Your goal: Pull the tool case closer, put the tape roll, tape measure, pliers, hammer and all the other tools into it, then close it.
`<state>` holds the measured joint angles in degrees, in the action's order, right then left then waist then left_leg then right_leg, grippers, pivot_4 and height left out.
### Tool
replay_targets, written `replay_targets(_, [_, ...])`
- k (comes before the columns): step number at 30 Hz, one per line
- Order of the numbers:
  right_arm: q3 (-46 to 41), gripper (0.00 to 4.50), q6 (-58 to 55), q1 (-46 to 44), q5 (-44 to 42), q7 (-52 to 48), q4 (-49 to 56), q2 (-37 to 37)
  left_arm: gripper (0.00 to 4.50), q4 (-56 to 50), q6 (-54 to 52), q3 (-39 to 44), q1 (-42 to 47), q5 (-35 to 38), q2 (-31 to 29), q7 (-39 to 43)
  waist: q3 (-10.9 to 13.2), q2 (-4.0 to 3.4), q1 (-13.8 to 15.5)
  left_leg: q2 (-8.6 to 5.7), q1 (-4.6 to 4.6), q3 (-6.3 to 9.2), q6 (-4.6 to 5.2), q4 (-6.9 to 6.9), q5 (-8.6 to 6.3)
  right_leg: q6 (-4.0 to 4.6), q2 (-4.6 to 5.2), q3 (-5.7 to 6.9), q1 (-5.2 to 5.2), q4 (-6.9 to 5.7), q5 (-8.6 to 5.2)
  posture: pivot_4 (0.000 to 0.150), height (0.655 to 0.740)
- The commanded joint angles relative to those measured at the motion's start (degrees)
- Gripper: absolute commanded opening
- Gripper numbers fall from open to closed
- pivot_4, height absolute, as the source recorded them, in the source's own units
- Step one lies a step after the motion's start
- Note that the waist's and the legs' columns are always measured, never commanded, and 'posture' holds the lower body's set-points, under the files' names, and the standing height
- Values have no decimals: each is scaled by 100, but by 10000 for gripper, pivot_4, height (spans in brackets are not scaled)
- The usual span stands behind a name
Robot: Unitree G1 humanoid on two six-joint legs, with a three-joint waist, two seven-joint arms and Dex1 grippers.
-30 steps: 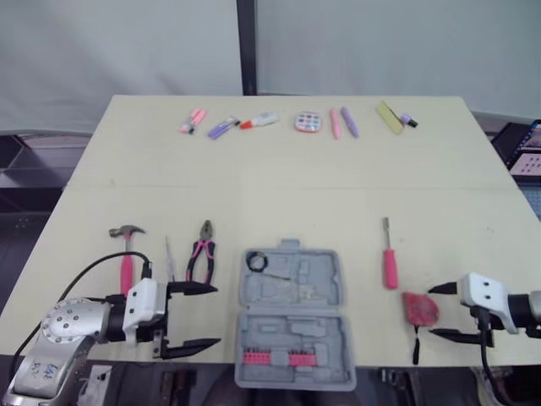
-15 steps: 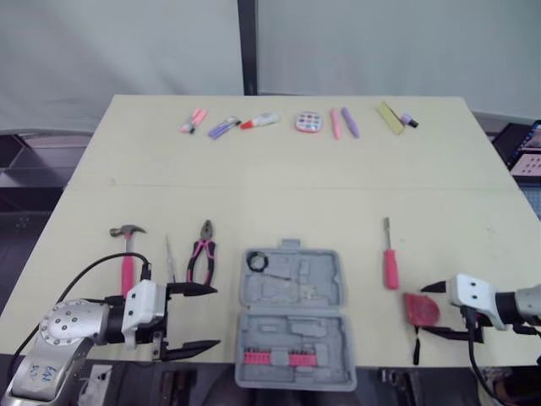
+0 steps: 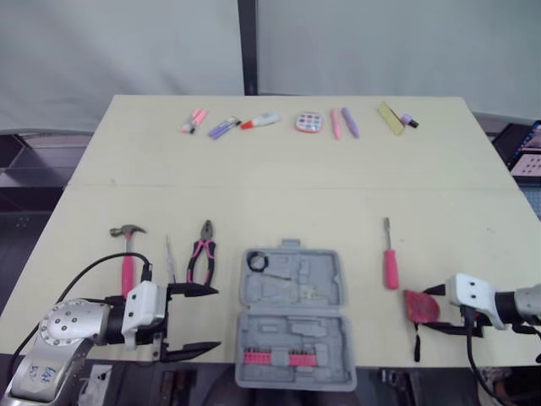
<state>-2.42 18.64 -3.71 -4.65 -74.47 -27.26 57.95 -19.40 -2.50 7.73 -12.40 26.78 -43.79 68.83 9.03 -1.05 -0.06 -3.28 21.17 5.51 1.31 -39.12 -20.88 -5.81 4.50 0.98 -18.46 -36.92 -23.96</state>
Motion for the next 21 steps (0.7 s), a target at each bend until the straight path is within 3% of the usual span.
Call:
replay_targets(1, [-125, 29730, -262, 137, -78, 101, 254, 116, 45000, -86, 34, -50, 34, 64, -34, 79, 0, 0, 1, 0, 0, 0, 0, 0, 0, 0, 0, 0, 0, 0, 0, 1500, 7134])
replay_targets(10, [-654, 29730, -2548, 376, -792, 0, 2858, 842, 45000, 197, 129, -175, 331, 33, 13, 173, 1, -12, -3, 4, 3, -3, 0, -1, 0, 0, -3, -1, -2, -1, 0, 1500, 7134])
replay_targets(15, [-237, 29730, -4182, -307, -1007, 25, 4028, 1158, 45000, 523, 352, -306, 644, -220, 135, 53, 1, -11, 6, 6, 4, -3, 0, -1, 0, 0, -2, 2, -4, -1, 0, 1500, 7134])
replay_targets(21, [698, 29730, -5641, -1689, -1011, 279, 4793, 861, 45000, 550, 367, -448, 762, -301, 293, -102, 4, -7, 12, 3, 11, 3, 0, -2, 0, 0, 2, 1, -10, -1, 0, 1500, 7134])
